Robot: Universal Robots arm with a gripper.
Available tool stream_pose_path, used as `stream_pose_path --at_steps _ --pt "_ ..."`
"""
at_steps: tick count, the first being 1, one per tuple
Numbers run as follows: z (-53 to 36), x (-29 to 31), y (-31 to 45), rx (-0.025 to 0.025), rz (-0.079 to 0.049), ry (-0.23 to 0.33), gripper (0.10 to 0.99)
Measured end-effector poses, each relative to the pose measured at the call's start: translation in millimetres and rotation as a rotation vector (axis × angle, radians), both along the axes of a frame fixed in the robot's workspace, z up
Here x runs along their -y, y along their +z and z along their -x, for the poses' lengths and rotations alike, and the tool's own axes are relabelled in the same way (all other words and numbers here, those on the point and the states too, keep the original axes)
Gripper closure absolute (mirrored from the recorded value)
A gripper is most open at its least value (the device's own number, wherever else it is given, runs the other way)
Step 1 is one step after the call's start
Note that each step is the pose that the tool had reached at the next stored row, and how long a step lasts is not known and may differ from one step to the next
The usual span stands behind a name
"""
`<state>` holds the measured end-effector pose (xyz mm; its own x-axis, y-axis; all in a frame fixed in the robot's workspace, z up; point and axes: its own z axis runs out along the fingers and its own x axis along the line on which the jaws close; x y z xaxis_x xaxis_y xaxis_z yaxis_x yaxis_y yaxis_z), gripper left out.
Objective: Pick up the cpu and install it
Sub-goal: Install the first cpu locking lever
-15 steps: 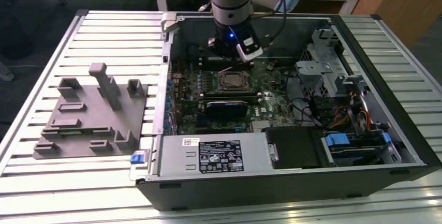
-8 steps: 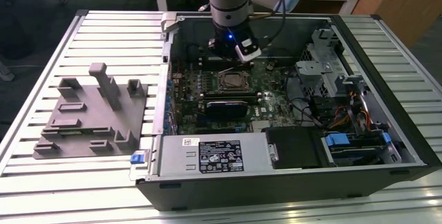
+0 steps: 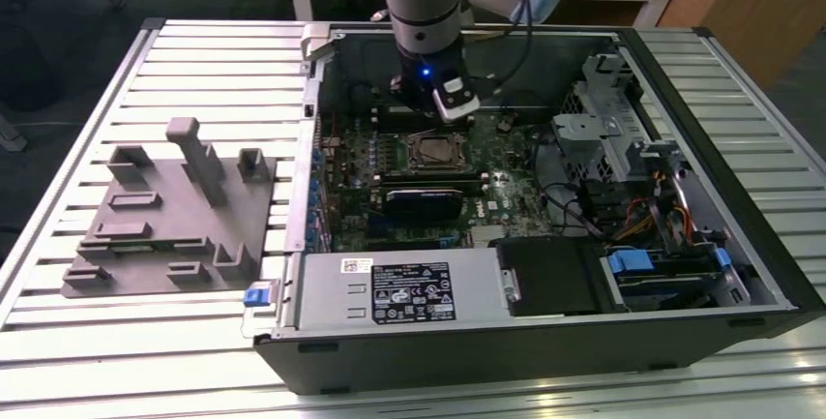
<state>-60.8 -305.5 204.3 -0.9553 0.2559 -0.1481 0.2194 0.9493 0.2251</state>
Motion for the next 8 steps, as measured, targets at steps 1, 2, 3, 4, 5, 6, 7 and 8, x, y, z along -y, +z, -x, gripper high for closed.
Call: stream_pose_path --at_steps 1,2,3,4,5,6,7,8 --pt "0.4 -0.1 -0.4 0.0000 0.000 -0.012 0.980" --pt "1.1 -0.4 -0.6 0.0001 0.000 -0.019 0.980" --pt "1.8 -0.8 -0.9 0.0002 0.000 -0.025 0.980" --pt "2.6 -1.3 -1.2 0.0002 0.000 -0.030 0.980" --pt "3.6 -1.9 -1.4 0.0003 0.000 -0.035 0.980" --pt "4.6 -2.7 -1.7 0.0005 0.000 -0.039 0.980" --pt "5.3 -3.4 -2.0 0.0006 0.000 -0.042 0.980" --pt "5.9 -4.1 -2.2 0.0006 0.000 -0.045 0.980"
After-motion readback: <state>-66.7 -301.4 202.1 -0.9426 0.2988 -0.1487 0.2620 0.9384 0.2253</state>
